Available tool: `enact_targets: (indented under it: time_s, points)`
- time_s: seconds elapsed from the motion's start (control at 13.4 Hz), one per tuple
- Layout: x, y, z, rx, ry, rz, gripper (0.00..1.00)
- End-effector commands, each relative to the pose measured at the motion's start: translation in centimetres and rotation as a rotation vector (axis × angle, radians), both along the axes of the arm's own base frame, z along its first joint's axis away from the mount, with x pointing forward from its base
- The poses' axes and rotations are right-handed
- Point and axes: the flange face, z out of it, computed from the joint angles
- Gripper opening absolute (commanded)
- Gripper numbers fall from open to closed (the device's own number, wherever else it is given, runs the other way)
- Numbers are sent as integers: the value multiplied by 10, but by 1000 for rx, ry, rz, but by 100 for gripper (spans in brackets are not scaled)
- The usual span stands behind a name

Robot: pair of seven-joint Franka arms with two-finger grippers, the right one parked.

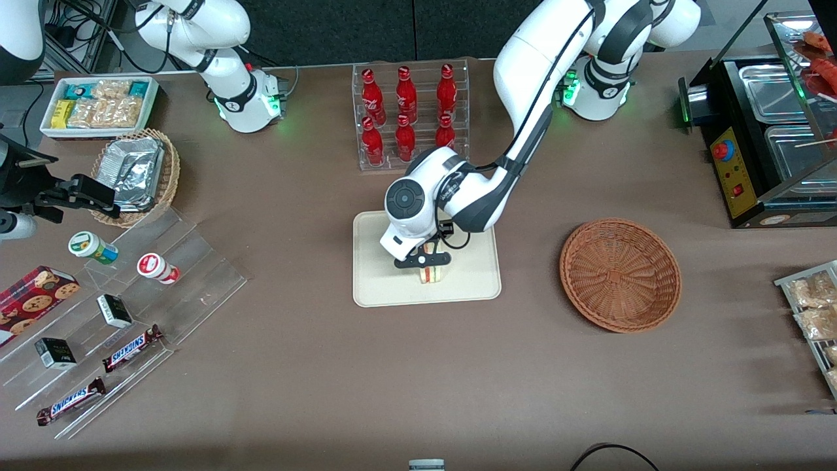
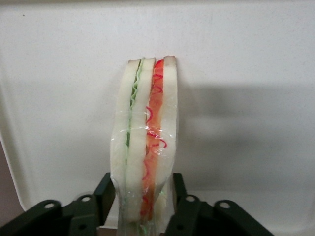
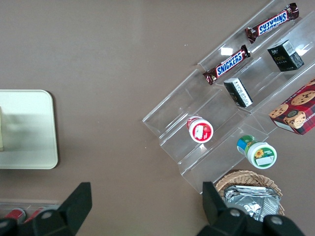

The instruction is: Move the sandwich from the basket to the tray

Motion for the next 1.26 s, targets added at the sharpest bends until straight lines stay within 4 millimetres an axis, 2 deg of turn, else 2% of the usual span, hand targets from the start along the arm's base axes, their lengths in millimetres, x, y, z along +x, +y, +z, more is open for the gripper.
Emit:
enact_targets:
  time_s: [0.0, 0.15, 0.37, 0.45, 0.74, 0.89, 1.12, 1.19]
  points:
    - [4, -4, 13, -7, -20, 16, 100]
    - [16, 7, 44, -29, -35, 40, 100]
    - [29, 24, 68, -24, -38, 66, 100]
    - [39, 35, 82, -31, -45, 83, 100]
    - [90, 106, 138, -66, -84, 188, 100]
    - [109, 139, 152, -67, -91, 240, 100]
    - [130, 207, 172, -59, -55, 212, 100]
    - [135, 234, 172, -55, -33, 195, 100]
